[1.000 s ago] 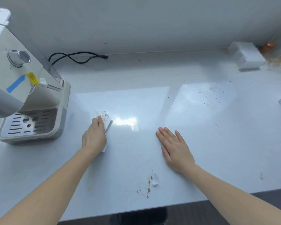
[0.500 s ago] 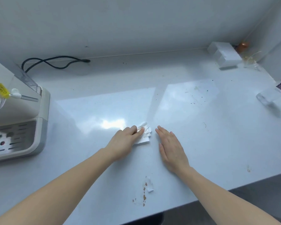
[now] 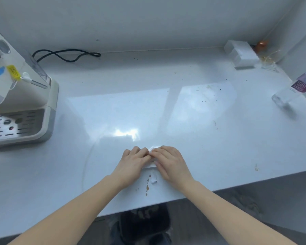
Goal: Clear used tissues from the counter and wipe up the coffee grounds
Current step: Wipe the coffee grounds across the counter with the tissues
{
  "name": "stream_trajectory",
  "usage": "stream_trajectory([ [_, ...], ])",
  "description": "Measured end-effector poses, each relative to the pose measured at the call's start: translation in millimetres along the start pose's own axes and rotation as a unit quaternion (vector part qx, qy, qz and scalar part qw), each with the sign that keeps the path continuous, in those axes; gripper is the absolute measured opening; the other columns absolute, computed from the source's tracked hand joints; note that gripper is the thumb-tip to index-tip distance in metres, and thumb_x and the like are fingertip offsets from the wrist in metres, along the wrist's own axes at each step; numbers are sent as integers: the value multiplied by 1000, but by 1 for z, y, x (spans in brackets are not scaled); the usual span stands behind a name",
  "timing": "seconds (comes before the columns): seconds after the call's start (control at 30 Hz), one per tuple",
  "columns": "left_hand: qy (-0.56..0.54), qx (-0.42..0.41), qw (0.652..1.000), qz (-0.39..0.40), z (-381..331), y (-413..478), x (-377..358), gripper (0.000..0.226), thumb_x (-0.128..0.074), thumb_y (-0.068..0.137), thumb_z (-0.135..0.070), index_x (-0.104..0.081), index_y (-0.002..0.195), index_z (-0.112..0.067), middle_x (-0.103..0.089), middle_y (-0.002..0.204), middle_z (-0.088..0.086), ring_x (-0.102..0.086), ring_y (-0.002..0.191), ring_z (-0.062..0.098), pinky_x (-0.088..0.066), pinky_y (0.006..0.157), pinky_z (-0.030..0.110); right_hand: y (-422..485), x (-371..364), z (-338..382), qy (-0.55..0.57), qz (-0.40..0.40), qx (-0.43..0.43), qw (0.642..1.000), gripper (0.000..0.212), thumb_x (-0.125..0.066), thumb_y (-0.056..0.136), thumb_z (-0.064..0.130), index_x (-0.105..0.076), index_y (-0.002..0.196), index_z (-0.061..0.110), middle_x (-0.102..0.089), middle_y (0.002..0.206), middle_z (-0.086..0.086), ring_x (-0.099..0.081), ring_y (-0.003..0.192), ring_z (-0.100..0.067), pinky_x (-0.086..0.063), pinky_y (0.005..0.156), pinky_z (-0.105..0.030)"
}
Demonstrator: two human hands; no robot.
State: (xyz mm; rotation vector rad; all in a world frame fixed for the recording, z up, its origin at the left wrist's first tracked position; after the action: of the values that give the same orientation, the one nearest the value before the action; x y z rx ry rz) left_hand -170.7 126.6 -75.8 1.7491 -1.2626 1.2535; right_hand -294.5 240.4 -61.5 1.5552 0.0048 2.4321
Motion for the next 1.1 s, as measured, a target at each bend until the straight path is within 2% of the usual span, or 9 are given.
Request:
stream_trajectory([
  [0.1, -5, 20, 999, -32, -10, -8, 5, 51, -49, 83, 1, -51, 122, -32, -56, 101, -7, -47, 89, 19, -27, 73, 30, 4, 6, 0, 5, 77, -10, 997, 36, -36, 96, 25, -52, 128, 21, -60, 127, 8, -49, 119, -16, -34, 106, -37],
  [0.17, -47, 75, 993, -73, -12, -16, 6, 37, -55, 87, -7, -59, 117, -29, -59, 94, -6, -51, 84, 19, -30, 72, 30, 3, 8, 2, -6, 107, -5, 994, 39, -32, 97, 29, -47, 133, 24, -56, 133, 9, -46, 122, -15, -34, 105, -34],
  [0.23, -112, 157, 972, -135, -13, -28, 6, 20, -62, 87, -15, -66, 105, -23, -62, 88, -5, -57, 79, 18, -32, 72, 30, -1, 10, 4, -13, 127, 2, 992, 40, -32, 98, 32, -45, 135, 23, -53, 138, 8, -44, 123, -16, -35, 103, -33],
  [0.37, -140, 209, 950, -187, -21, -48, 1, 8, -75, 77, -13, -72, 84, -16, -58, 76, -1, -51, 60, 14, -40, 63, 32, -14, 9, 15, -1, 151, -6, 988, 56, -37, 92, 51, -39, 140, 21, -45, 144, 8, -39, 127, -16, -37, 102, -31],
  [0.53, -89, 206, 963, -148, -35, -63, 10, 22, -66, 84, -10, -73, 103, -18, -61, 82, 4, -56, 69, 25, -44, 63, 37, -27, 9, 23, -27, 200, 7, 979, 101, -58, 70, 68, -18, 148, 19, -26, 155, 5, -24, 138, -18, -25, 113, -33],
  [0.63, -89, 216, 966, -109, -48, -79, 9, 32, -58, 89, -26, -63, 121, -24, -58, 96, -2, -56, 84, 19, -46, 77, 36, -37, 9, 28, -41, 216, 34, 975, 117, -70, 62, 64, -8, 150, 16, -17, 158, 1, -17, 142, -19, -20, 116, -34],
  [0.73, -97, 239, 964, -66, -57, -91, 3, 49, -54, 86, -42, -50, 132, -25, -52, 110, -6, -51, 99, 16, -44, 87, 34, -49, 4, 32, -57, 224, 43, 972, 120, -78, 63, 52, -2, 150, 15, -12, 159, 0, -14, 142, -20, -20, 116, -33],
  [0.87, -84, 229, 970, -15, -64, -103, -2, 69, -55, 81, -42, -31, 143, -22, -43, 129, -6, -42, 114, 14, -48, 87, 28, -56, -4, 37, -76, 188, 35, 979, 102, -70, 77, 23, 0, 150, 15, -16, 157, -1, -20, 141, -24, -26, 115, -33],
  [1.1, -116, 267, 956, -23, -99, -114, -10, 71, -54, 83, -38, -24, 144, -22, -41, 132, -6, -40, 116, 12, -41, 89, 19, -64, -13, 43, -81, 158, 22, 984, 88, -59, 80, 7, -6, 150, 11, -33, 149, -4, -35, 130, -25, -41, 101, -31],
])
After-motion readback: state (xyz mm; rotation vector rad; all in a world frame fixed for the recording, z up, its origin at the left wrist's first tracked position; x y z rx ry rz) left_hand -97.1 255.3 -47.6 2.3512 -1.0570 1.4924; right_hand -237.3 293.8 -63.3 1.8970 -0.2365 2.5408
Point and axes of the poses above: each hand's wrist, its own y-axis towards the middle knuckle, its own x-axis out of the back of the hand, z = x × y, the point moved 2 cm from there along y, towards the middle knuckle
